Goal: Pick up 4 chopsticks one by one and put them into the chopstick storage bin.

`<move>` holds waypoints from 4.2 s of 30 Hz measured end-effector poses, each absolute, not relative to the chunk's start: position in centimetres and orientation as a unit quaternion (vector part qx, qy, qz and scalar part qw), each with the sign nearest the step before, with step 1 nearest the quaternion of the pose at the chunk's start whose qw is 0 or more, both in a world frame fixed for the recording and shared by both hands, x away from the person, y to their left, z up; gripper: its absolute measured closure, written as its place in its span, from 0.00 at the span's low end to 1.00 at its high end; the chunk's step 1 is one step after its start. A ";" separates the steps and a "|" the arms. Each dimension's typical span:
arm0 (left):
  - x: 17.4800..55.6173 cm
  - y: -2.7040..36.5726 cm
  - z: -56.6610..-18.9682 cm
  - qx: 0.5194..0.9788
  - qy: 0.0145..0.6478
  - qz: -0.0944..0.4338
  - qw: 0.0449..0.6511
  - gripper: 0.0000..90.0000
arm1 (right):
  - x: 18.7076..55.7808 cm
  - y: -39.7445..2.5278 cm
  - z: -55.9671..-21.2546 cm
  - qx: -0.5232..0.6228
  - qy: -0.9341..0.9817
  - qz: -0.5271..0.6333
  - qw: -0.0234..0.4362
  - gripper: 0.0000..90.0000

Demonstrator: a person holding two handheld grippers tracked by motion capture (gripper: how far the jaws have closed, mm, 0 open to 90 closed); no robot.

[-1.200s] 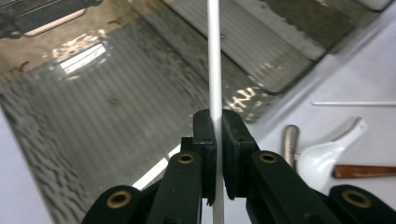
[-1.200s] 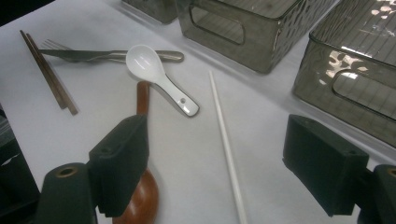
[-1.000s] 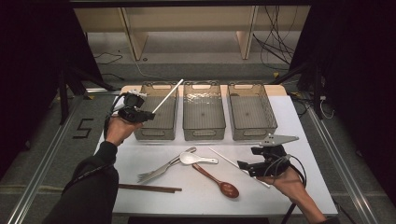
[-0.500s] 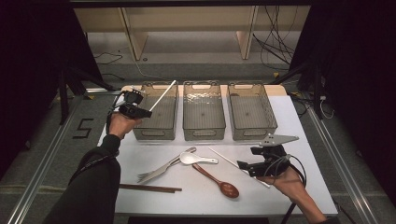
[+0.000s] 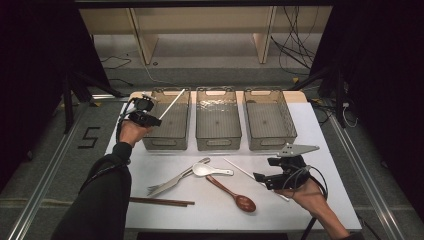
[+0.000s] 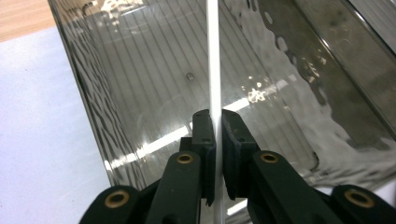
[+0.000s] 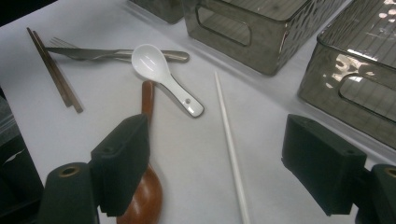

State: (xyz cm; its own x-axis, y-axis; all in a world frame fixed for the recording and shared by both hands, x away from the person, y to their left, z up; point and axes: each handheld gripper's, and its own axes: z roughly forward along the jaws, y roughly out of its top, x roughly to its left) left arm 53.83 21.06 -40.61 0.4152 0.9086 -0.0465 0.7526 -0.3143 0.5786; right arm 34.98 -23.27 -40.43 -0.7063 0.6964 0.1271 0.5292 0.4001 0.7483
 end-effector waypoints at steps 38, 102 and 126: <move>41.1 17.9 -37.6 0.820 0.391 0.090 0.408 0.20 | 36.6 -22.2 -41.6 0.352 0.893 0.263 0.096 0.33; 36.5 15.4 -40.4 0.841 0.343 0.081 0.410 0.18 | 38.8 -21.4 -44.8 0.295 0.954 0.044 0.022 0.94; 36.9 13.6 -39.2 0.874 0.288 0.078 0.385 0.18 | 35.4 -17.5 -40.5 0.176 0.971 0.136 0.084 0.94</move>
State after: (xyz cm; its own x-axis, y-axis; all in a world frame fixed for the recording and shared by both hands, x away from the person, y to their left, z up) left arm 36.92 13.65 -39.18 0.8225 0.5622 -0.0859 0.4428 -0.5383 0.7171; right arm 35.38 -17.51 -40.45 -0.9239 0.3646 -0.1157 0.3190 0.9013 0.2932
